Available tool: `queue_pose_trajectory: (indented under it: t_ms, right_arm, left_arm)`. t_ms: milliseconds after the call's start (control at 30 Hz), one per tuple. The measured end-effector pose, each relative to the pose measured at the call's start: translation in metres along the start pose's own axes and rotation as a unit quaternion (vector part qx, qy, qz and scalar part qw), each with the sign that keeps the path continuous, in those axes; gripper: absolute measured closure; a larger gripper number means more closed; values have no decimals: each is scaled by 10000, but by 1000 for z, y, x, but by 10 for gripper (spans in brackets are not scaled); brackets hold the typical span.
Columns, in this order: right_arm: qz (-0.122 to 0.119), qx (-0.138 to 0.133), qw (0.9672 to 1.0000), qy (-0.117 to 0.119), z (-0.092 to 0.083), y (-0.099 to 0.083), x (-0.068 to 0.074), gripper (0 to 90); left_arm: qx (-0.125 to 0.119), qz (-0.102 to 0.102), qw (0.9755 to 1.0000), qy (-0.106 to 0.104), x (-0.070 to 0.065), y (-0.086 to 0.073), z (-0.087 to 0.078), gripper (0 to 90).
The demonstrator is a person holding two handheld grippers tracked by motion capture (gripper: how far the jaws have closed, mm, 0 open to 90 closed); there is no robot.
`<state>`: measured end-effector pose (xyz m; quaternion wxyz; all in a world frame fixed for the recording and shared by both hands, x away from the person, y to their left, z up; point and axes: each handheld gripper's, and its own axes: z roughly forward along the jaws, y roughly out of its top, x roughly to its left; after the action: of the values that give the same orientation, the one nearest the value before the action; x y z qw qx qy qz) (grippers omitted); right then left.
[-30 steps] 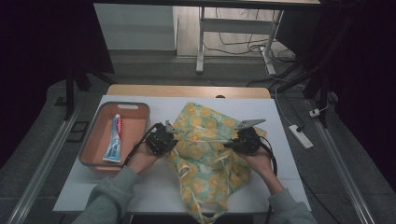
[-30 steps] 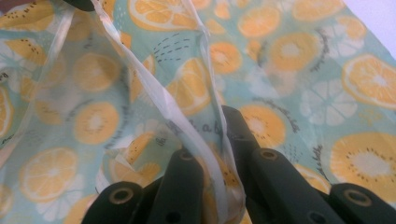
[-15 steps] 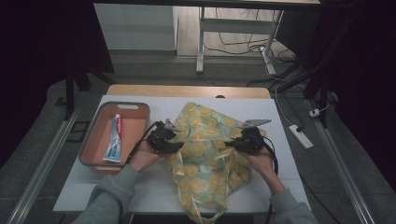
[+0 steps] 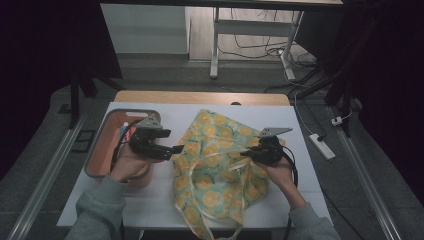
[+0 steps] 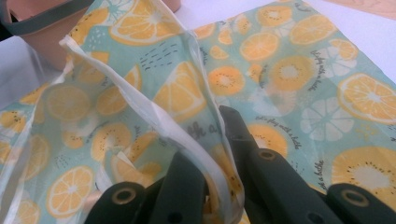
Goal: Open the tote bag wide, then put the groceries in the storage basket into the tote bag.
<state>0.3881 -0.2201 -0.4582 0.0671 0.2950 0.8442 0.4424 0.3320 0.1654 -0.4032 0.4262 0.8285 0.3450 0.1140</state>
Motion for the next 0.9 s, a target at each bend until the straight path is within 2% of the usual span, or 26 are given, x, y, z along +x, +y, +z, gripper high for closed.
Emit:
queue_pose_trajectory:
  t_ms: [100,167,267,333,467,533,633,700,767,800,867,900]
  right_arm:
    - [-13,-2,10000,5,0,0,1,867]
    - [-27,-13,10000,4,1,0,2,867]
    - [-32,-12,10000,13,1,0,2,867]
    - [-33,-10,10000,7,1,0,2,866]
    - [-39,2,10000,10,1,0,1,866]
    - [-42,0,10000,19,2,0,1,866]
    - [-19,33,10000,20,3,-1,0,867]
    - [-13,48,10000,18,3,-1,0,866]
    - [-22,83,10000,-3,4,-1,1,866]
    - [-22,83,10000,-3,4,-1,1,866]
    - [-2,125,9999,-3,5,-2,0,865]
    - [-2,125,9999,-3,5,-2,0,865]
  left_arm:
    - [7,-105,9998,187,13,-3,-6,243]
    - [80,-194,9988,437,23,-7,-8,245]
    - [116,-407,9977,537,39,-15,-9,249]
    - [211,-497,9960,708,49,-19,-9,249]
    - [249,-690,9938,840,63,-26,-11,248]
    - [375,-718,9908,1088,69,-28,-11,248]
    - [523,-820,9871,1275,78,-34,-10,246]
    - [614,-905,9834,1445,83,-37,-11,246]
    - [679,-992,9813,1503,89,-40,-13,246]
    - [734,-1030,9794,1572,91,-42,-14,246]
    - [913,-1079,9728,1835,96,-45,-16,244]
    - [967,-1112,9705,1908,98,-47,-16,244]
